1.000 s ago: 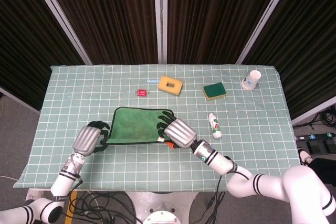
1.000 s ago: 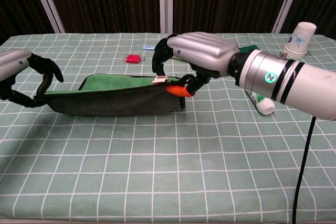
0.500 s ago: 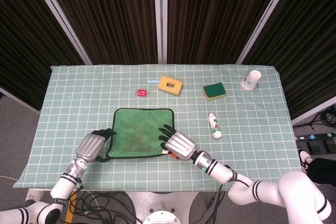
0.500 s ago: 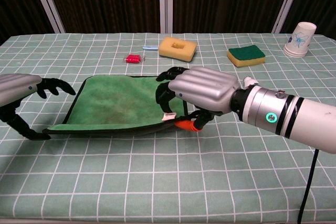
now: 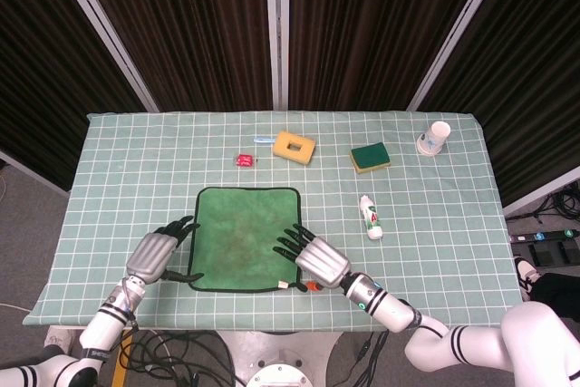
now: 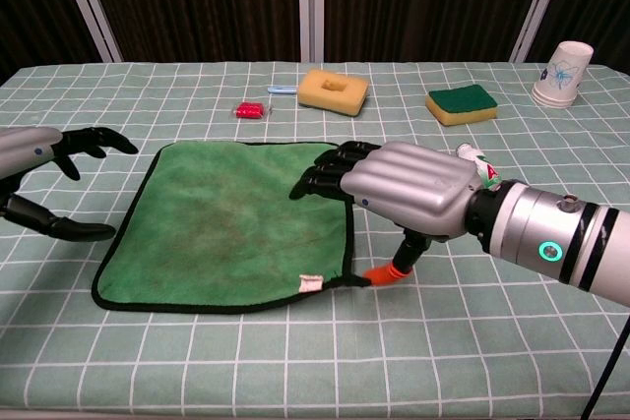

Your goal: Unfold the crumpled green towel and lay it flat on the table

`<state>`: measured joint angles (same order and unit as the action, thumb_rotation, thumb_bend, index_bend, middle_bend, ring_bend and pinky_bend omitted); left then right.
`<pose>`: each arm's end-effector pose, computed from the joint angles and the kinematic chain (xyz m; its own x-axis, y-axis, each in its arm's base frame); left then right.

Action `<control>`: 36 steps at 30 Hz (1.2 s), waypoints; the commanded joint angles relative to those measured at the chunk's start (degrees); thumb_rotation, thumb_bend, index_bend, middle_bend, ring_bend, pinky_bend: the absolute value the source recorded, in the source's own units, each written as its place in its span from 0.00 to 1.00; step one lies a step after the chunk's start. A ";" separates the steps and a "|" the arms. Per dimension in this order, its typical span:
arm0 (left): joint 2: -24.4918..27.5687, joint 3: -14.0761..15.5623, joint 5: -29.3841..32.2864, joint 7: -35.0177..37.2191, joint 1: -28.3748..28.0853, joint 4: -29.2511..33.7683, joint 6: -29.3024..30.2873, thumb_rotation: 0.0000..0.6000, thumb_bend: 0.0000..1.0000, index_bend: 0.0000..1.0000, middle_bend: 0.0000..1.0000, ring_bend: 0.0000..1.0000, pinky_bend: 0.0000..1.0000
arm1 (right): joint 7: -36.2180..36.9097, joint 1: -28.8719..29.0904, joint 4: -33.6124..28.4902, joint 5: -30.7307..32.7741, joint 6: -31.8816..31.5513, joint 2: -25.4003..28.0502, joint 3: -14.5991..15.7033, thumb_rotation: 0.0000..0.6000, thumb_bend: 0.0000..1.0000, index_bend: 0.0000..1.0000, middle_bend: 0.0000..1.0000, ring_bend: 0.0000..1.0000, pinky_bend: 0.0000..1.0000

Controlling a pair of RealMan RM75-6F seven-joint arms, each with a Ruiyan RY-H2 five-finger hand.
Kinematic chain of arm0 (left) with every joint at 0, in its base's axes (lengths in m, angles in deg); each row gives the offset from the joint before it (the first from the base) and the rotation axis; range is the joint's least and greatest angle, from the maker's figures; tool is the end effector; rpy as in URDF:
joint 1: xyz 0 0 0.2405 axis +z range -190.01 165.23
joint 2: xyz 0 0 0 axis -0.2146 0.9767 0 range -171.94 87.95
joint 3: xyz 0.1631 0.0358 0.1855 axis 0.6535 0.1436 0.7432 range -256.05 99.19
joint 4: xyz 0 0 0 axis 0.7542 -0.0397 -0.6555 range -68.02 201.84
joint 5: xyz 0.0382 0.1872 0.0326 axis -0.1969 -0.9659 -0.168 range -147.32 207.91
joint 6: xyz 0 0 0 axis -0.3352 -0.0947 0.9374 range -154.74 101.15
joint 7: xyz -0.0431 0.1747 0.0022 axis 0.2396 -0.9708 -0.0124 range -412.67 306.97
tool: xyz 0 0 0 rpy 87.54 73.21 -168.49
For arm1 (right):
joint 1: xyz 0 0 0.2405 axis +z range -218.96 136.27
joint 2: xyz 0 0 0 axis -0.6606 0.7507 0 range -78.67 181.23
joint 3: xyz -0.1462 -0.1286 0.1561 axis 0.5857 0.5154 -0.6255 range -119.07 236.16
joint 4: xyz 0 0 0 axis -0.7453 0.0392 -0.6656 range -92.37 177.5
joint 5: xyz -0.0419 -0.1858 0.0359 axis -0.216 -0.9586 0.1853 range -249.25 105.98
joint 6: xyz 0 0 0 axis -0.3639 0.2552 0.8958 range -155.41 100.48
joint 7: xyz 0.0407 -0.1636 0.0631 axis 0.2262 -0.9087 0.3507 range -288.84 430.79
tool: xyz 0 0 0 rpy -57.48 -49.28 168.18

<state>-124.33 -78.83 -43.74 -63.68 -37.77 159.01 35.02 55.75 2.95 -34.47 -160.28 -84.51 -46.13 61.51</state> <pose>-0.2208 0.2756 0.0016 0.3346 0.3854 0.8600 0.9364 -0.2386 -0.2574 -0.1042 -0.2918 -0.0890 0.6337 -0.1755 0.7534 -0.5745 -0.7590 0.3064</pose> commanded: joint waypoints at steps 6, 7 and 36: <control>0.99 -2.04 1.29 0.81 2.20 0.29 4.50 0.99 0.00 0.17 0.16 0.16 0.28 | -3.23 -4.10 -7.56 1.33 -5.77 6.31 -1.72 0.87 0.00 0.00 0.01 0.00 0.00; 1.21 -2.39 1.90 0.98 2.54 0.32 4.98 1.00 0.00 0.17 0.16 0.16 0.28 | -3.49 -4.88 -8.29 1.64 -6.96 7.19 -2.03 0.93 0.00 0.01 0.03 0.00 0.01; 7.41 -1.29 -0.54 1.44 18.25 -0.97 26.32 1.00 0.05 0.18 0.16 0.16 0.25 | 14.83 -33.68 -14.91 8.85 -32.01 28.79 -1.38 1.00 0.12 0.21 0.15 0.01 0.00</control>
<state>-117.27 -80.50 -43.84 -61.72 -20.02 157.54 60.71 69.65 -29.83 -48.91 -151.07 -115.94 -18.06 59.60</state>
